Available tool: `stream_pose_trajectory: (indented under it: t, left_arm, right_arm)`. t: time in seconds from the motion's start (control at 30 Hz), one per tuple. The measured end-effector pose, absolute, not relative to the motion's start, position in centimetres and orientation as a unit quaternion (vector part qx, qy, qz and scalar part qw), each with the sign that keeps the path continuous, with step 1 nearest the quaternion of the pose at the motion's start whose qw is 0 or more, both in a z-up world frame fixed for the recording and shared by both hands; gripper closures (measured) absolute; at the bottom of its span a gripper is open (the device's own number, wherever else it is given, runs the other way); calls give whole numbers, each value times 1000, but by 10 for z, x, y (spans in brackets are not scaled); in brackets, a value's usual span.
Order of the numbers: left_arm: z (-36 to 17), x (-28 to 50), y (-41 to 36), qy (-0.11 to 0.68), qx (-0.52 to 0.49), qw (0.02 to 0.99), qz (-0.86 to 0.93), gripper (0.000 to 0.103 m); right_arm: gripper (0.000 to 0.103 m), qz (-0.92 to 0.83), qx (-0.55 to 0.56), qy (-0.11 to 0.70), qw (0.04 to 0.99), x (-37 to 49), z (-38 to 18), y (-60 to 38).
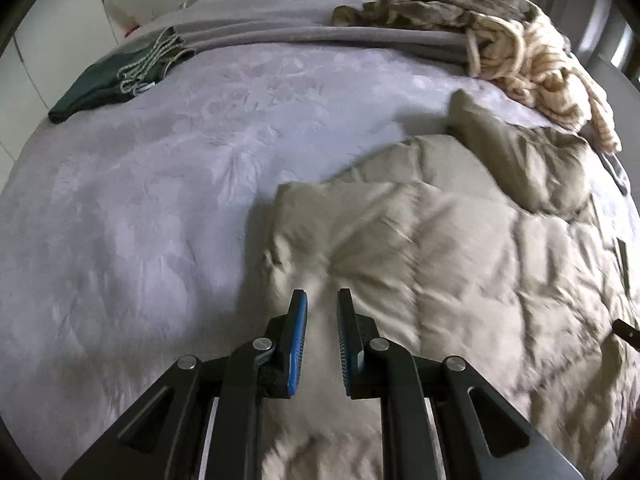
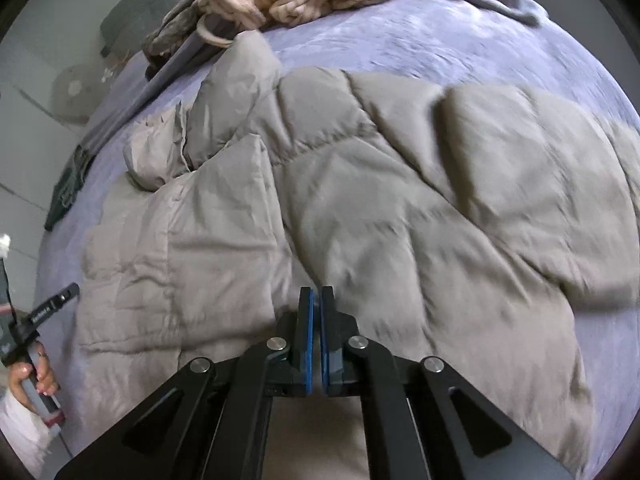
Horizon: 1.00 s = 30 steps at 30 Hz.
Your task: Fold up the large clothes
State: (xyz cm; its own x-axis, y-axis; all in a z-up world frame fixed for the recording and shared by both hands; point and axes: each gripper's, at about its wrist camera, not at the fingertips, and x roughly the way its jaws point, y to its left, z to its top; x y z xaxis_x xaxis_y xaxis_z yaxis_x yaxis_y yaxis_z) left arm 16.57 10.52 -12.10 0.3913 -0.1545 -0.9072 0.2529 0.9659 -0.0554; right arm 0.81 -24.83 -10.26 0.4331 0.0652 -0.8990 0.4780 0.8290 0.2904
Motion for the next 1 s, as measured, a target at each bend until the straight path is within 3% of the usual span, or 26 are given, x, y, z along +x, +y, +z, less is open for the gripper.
stream_pose_trajectory:
  t: [0.47, 0.5, 0.53, 0.83, 0.9, 0.97, 1.0]
  left_arm:
    - [-111, 83, 8, 574, 47, 797, -181, 86]
    - [-110, 81, 0, 573, 53, 797, -183, 62]
    - [-109, 76, -9, 574, 61, 796, -181, 3]
    - [-102, 47, -74, 565, 79, 794, -210, 1]
    - [-106, 42, -90, 576, 77, 783, -223, 1]
    - [-108, 35, -106, 583, 84, 773, -237, 1]
    - [-108, 31, -113, 580, 92, 775, -233, 1]
  right_arm:
    - [99, -161, 353, 489, 781, -84, -88, -293]
    - [99, -165, 357, 487, 780, -91, -88, -299]
    - [99, -168, 362, 484, 778, -97, -87, -306]
    - [97, -200, 402, 466, 762, -148, -89, -370]
    - [85, -212, 411, 459, 759, -159, -89, -386]
    - [38, -226, 422, 450, 754, -172, -89, -403]
    - [29, -232, 430, 441, 753, -178, -89, -412]
